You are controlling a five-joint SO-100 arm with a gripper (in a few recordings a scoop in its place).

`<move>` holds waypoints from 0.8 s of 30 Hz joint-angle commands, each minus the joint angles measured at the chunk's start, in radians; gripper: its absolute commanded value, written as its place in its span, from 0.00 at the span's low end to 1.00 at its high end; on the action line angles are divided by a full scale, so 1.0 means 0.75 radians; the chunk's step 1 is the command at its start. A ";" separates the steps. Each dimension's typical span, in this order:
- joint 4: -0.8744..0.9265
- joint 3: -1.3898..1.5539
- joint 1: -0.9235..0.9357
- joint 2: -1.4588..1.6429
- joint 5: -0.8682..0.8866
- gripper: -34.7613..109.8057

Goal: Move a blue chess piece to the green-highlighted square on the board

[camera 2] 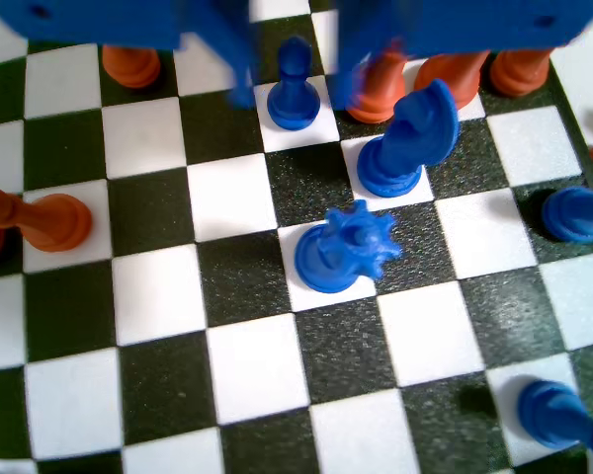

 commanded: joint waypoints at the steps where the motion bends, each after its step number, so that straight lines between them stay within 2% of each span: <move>1: 0.051 -0.076 0.008 0.074 0.016 0.39; 24: 0.290 -0.295 -0.047 0.160 0.115 0.36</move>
